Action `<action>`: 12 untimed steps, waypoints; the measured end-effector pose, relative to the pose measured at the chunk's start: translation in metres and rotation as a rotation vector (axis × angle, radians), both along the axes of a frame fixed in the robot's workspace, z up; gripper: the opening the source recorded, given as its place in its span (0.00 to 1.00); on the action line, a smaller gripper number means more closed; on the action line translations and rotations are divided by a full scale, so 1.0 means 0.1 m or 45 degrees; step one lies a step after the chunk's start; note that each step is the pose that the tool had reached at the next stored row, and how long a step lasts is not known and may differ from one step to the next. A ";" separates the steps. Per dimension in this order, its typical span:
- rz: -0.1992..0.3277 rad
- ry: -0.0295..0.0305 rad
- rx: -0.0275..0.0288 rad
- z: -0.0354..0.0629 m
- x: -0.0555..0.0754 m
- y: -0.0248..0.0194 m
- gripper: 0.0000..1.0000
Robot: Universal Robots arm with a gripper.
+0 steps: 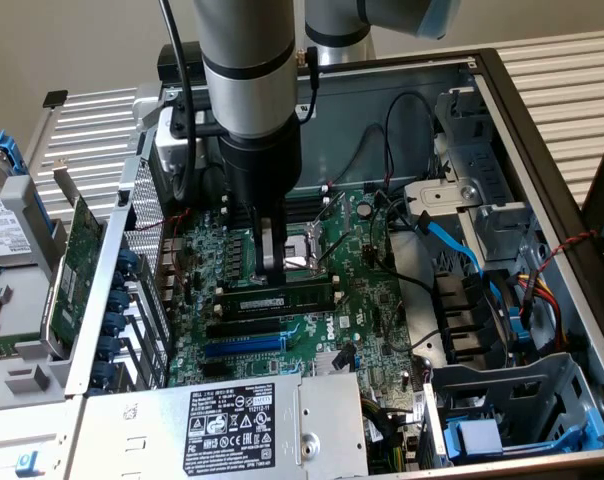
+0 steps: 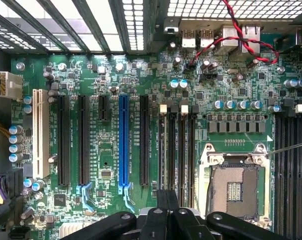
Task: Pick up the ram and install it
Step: 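Press down the ram until it locks into place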
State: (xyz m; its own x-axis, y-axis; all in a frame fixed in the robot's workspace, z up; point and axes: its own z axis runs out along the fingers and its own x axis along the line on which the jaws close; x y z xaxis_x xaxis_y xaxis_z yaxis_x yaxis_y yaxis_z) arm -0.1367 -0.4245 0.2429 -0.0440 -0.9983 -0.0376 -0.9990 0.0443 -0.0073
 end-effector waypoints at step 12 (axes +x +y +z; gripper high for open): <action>0.000 0.0129 -0.0120 -0.051 0.00 0.056 0.11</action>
